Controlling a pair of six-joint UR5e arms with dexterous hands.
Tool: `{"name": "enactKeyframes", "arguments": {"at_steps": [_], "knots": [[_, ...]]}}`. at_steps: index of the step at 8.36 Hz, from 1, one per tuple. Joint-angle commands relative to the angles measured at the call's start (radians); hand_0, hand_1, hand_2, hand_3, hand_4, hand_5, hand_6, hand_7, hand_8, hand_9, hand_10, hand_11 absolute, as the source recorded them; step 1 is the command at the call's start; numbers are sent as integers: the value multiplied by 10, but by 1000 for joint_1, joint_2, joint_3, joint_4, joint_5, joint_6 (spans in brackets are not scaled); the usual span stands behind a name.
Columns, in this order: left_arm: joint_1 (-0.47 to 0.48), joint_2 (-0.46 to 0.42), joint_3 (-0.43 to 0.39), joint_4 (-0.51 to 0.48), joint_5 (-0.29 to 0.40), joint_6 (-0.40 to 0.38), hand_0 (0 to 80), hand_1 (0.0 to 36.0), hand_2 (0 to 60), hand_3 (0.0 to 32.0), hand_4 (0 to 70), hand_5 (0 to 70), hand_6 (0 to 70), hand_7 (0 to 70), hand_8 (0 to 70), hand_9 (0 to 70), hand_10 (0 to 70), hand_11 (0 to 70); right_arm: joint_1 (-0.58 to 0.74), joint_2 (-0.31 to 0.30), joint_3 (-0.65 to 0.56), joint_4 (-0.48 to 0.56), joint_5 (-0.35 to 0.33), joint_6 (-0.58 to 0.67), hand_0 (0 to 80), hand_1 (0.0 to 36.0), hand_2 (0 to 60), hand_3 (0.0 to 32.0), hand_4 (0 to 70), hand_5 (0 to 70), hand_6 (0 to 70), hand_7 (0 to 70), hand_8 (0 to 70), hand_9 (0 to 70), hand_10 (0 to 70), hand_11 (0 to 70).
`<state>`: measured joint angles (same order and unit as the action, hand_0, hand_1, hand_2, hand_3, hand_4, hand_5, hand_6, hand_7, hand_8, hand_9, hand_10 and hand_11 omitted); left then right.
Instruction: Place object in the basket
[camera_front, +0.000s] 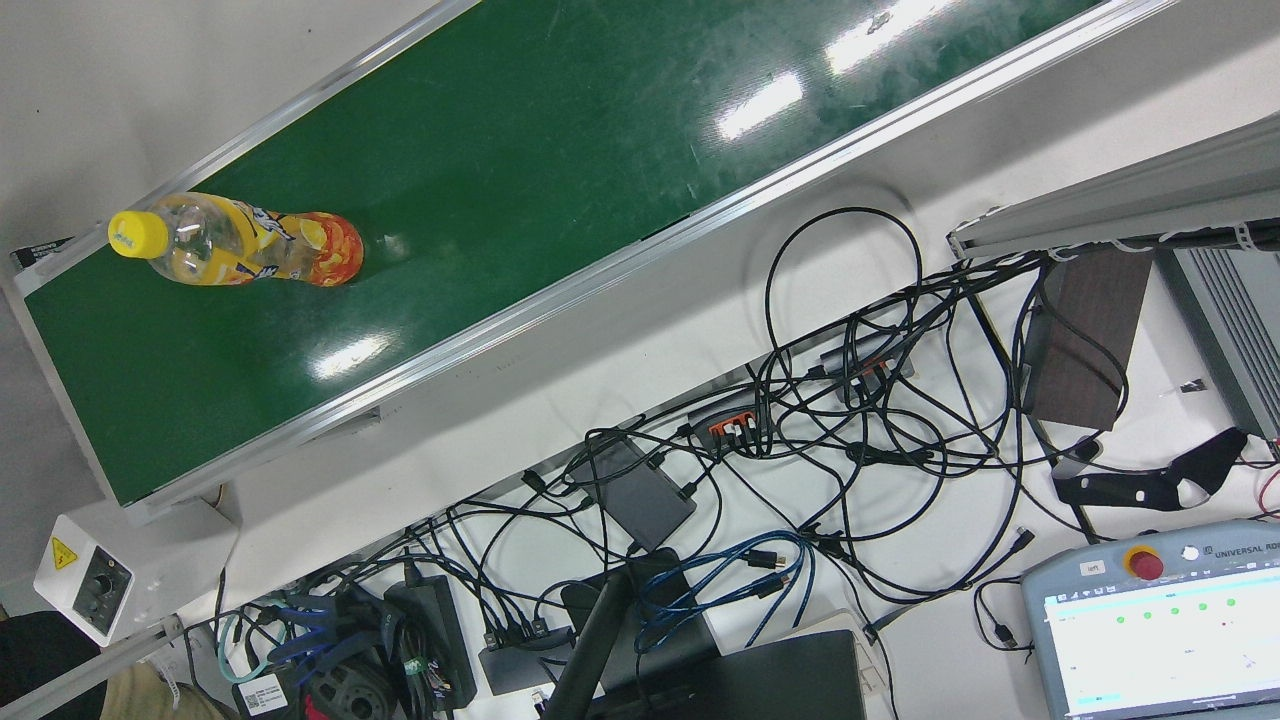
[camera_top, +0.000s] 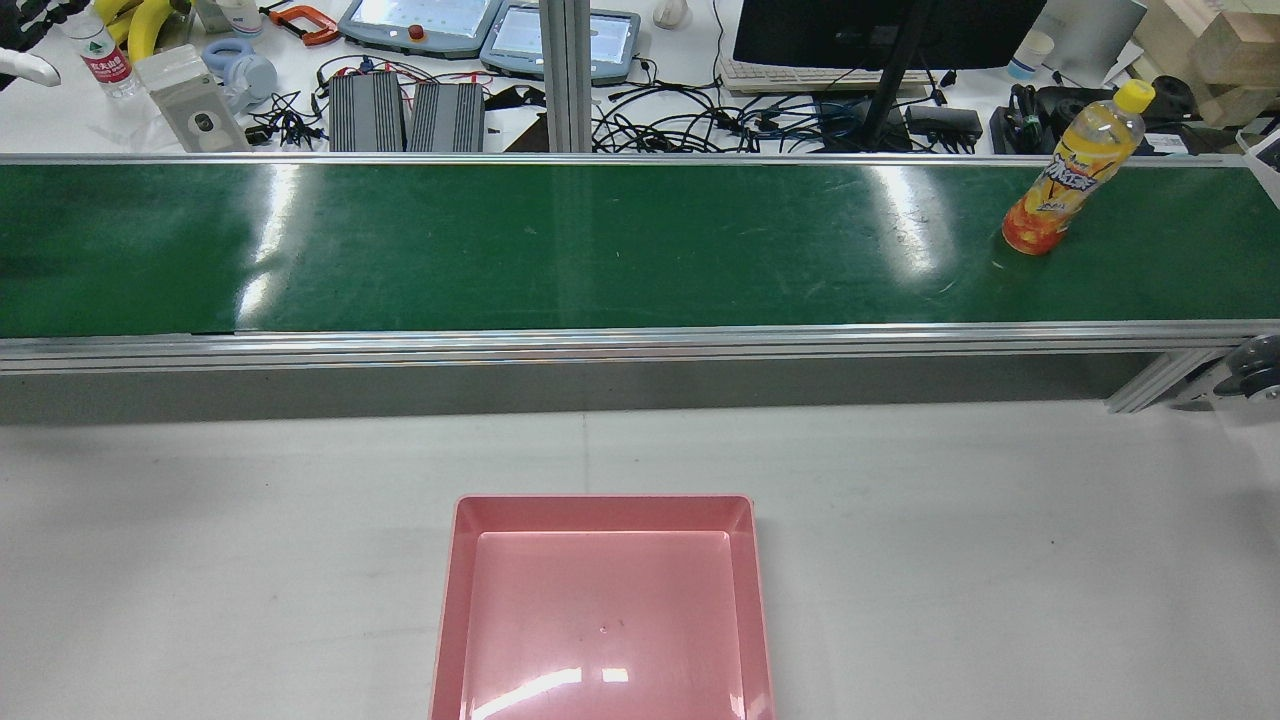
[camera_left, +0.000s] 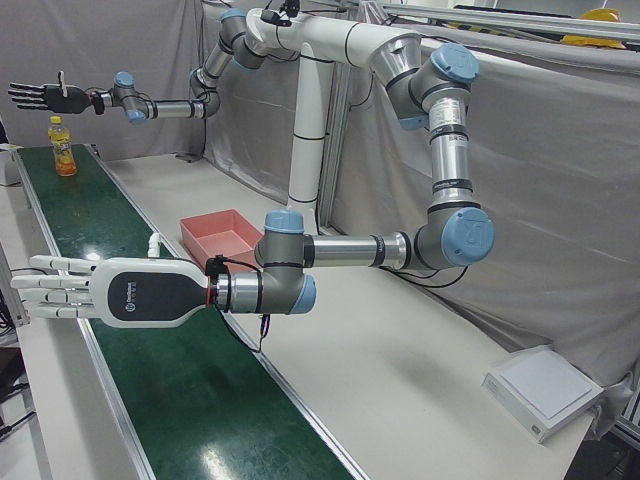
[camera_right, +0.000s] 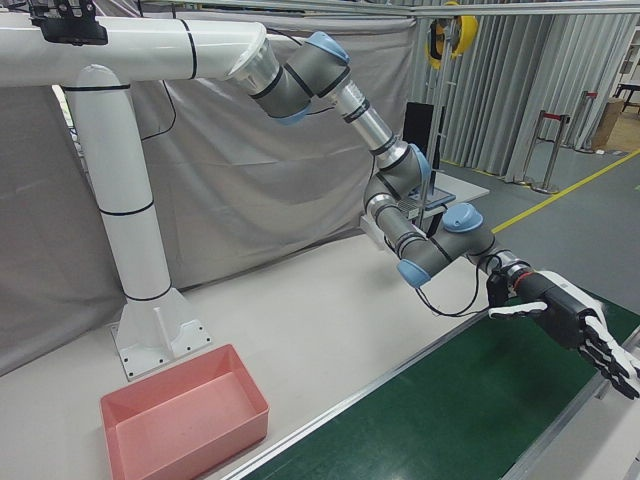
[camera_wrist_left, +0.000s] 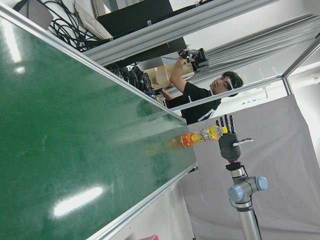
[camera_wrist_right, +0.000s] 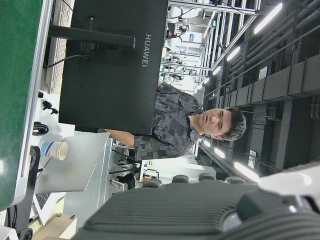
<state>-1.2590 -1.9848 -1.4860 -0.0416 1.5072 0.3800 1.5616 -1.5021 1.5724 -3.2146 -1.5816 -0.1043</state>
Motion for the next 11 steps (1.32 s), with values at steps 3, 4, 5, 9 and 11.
{"name": "enactKeyframes", "arguments": {"at_steps": [3, 4, 5, 9, 11], "knots": [[23, 0, 9, 16, 1, 2, 531, 88, 0, 0, 163, 69, 0, 0, 51, 94, 34, 62, 0, 0, 0, -1, 0, 0, 0, 0, 0, 0, 0, 0, 0, 0, 0, 0, 0, 0], [24, 0, 10, 16, 1, 2, 530, 86, 0, 0, 161, 67, 0, 0, 44, 84, 42, 75, 0, 0, 0, 1, 0, 0, 0, 0, 0, 0, 0, 0, 0, 0, 0, 0, 0, 0], [23, 0, 10, 15, 1, 2, 530, 86, 0, 0, 159, 67, 0, 0, 34, 70, 44, 78, 0, 0, 0, -1, 0, 0, 0, 0, 0, 0, 0, 0, 0, 0, 0, 0, 0, 0], [119, -26, 33, -17, -1, 3, 522, 83, 0, 0, 152, 66, 0, 0, 33, 69, 48, 83, 0, -1, 0, -1, 0, 0, 0, 0, 0, 0, 0, 0, 0, 0, 0, 0, 0, 0], [122, -48, 29, -14, -1, 2, 523, 84, 0, 0, 157, 75, 0, 0, 42, 81, 47, 81, 0, -1, 0, -1, 0, 0, 0, 0, 0, 0, 0, 0, 0, 0, 0, 0, 0, 0]]}}
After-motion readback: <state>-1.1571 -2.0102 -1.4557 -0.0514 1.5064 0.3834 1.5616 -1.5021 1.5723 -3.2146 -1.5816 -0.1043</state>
